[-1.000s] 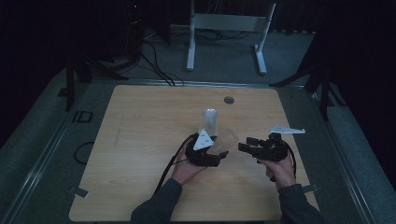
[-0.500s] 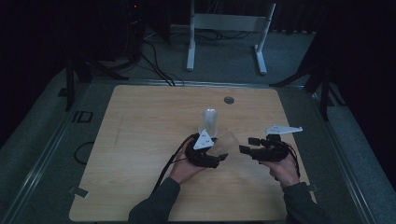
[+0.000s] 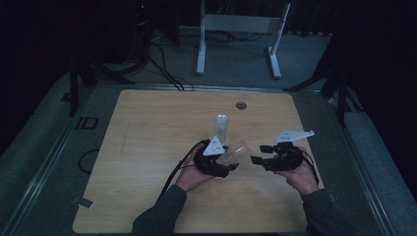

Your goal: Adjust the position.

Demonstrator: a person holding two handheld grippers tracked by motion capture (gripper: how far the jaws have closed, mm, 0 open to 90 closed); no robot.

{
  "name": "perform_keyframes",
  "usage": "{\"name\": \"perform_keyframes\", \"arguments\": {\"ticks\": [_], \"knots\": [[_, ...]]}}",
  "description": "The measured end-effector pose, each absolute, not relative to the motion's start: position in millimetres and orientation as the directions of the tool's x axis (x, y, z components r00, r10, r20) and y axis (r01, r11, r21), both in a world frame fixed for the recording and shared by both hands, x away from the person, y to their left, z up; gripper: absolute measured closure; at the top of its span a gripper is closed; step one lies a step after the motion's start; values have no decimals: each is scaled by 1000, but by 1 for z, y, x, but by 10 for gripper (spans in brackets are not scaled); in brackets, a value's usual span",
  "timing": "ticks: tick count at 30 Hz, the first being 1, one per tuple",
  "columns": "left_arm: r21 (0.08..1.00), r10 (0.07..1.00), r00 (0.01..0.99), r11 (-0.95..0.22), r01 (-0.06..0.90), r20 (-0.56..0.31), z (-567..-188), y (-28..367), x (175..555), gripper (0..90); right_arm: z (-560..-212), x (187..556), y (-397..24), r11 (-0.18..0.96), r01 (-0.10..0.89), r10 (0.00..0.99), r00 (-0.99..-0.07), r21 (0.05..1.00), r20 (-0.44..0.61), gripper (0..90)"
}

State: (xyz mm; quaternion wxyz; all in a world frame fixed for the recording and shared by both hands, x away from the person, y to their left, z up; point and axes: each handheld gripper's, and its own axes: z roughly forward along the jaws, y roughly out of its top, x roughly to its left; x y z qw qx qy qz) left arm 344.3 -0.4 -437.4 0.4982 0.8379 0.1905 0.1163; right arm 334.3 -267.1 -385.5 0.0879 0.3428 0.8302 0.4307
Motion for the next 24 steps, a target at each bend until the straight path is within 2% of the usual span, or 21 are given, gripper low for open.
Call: {"name": "perform_keyframes", "arguments": {"ticks": [24], "knots": [[835, 348, 937, -523, 170, 27, -429, 0, 347, 303, -377, 333, -255, 592, 410, 548, -836, 694, 26, 346]]}}
